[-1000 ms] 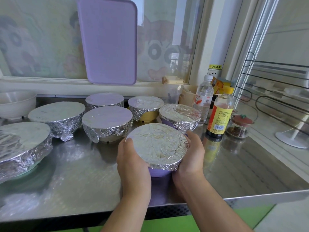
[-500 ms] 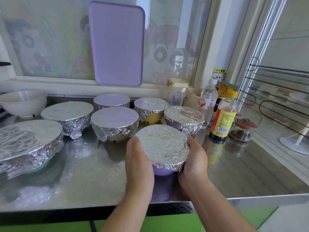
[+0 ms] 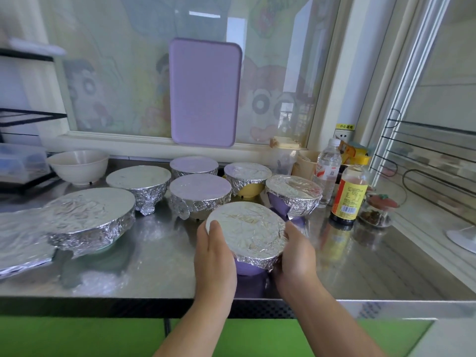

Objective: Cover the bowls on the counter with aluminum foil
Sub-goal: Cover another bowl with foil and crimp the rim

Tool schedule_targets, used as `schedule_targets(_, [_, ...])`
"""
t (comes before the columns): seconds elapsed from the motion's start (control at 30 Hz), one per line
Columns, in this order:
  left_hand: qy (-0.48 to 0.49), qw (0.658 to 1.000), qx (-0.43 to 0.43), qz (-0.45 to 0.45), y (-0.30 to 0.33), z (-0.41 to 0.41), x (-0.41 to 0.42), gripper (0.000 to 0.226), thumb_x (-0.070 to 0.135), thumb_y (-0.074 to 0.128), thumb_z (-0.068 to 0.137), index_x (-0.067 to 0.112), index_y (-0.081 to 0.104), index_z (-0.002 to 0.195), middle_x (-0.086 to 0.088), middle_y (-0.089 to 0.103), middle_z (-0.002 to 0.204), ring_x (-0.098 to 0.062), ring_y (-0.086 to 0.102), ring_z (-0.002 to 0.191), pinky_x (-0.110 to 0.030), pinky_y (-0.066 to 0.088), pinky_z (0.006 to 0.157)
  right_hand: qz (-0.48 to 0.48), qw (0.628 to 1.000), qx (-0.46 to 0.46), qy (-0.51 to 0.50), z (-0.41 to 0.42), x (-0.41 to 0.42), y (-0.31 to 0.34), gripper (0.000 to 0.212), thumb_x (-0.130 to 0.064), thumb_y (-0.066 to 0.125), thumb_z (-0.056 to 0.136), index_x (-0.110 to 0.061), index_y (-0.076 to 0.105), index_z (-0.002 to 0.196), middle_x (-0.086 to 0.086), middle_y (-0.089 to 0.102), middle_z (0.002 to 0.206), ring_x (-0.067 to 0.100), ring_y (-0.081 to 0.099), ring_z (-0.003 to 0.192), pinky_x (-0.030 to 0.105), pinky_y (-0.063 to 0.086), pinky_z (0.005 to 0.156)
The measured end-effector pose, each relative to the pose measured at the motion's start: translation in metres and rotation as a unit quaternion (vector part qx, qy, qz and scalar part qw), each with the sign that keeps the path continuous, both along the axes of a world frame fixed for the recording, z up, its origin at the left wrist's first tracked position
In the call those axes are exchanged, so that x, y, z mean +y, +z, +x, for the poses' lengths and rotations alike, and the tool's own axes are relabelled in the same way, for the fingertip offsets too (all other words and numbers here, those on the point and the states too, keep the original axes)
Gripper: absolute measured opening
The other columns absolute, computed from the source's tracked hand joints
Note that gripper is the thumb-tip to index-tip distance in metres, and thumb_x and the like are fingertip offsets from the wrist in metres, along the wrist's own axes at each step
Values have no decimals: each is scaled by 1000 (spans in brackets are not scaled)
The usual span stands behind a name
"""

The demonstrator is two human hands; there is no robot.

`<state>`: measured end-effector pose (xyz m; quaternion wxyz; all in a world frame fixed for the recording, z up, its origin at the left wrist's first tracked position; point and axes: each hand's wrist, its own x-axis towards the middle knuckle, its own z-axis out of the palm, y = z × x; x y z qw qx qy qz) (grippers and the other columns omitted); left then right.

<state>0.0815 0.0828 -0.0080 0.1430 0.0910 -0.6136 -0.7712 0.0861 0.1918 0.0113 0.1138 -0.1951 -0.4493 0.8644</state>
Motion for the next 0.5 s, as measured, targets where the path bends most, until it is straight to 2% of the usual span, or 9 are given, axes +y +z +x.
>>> schedule_targets(0.07, [14, 1000, 0, -11, 2, 3, -15, 30, 38, 35, 112, 32, 59, 129, 18, 63, 112, 11, 54, 92, -12, 37, 71, -8, 1000, 0, 14, 0, -13, 0, 35, -28, 49, 109, -5, 74, 116, 17, 80, 102, 34, 79, 90, 47, 61, 88])
schedule_targets(0.1, [20, 1000, 1, -15, 3, 4, -23, 29, 38, 34, 112, 32, 58, 128, 23, 60, 107, 14, 52, 89, -12, 36, 70, -14, 1000, 0, 24, 1, -22, 1, 35, -27, 49, 109, -4, 74, 116, 17, 80, 103, 34, 79, 90, 47, 61, 88])
schedule_targets(0.17, [37, 999, -2, -24, 6, 7, -42, 27, 38, 33, 113, 30, 56, 126, 24, 56, 100, 12, 50, 86, -23, 36, 74, -18, 999, 8, 44, -1, -42, -1, 35, -26, 48, 109, -3, 74, 118, 18, 80, 105, 35, 79, 93, 52, 60, 94])
schedule_targets(0.23, [60, 998, -6, -22, 6, 6, -64, 27, 39, 33, 113, 26, 55, 119, 19, 57, 100, 7, 52, 89, -27, 37, 78, -15, 998, 6, 61, -2, -65, -2, 36, -27, 48, 108, -5, 75, 118, 17, 80, 108, 37, 78, 98, 55, 60, 96])
schedule_targets(0.3, [79, 997, -10, -19, 5, 4, -85, 36, 43, 34, 111, 21, 61, 119, 9, 66, 111, -8, 62, 105, -33, 47, 92, -5, 997, -4, 83, -3, -86, -3, 38, -30, 47, 108, -8, 77, 116, 17, 79, 110, 36, 78, 99, 51, 62, 90])
schedule_targets(0.37, [96, 995, -16, -8, 2, 2, -100, 44, 50, 35, 107, 24, 66, 124, 4, 70, 122, -17, 64, 115, -42, 49, 104, -5, 995, -12, 100, -5, -102, -2, 39, -32, 46, 108, -9, 77, 115, 15, 80, 109, 32, 79, 94, 42, 64, 76])
schedule_targets(0.43, [106, 994, -19, 10, 0, 1, -112, 42, 46, 36, 110, 23, 67, 125, 6, 71, 121, -14, 65, 113, -37, 49, 100, -5, 993, -17, 113, -7, -113, -2, 39, -33, 46, 109, -9, 77, 114, 12, 81, 103, 28, 80, 82, 32, 61, 58])
schedule_targets(0.5, [106, 994, -26, 19, -2, -1, -120, 41, 42, 35, 112, 21, 66, 128, 8, 70, 122, -11, 65, 113, -30, 48, 94, 12, 992, -22, 120, -9, -121, 0, 41, -36, 46, 109, -10, 75, 118, 9, 81, 101, 29, 79, 81, 30, 60, 57])
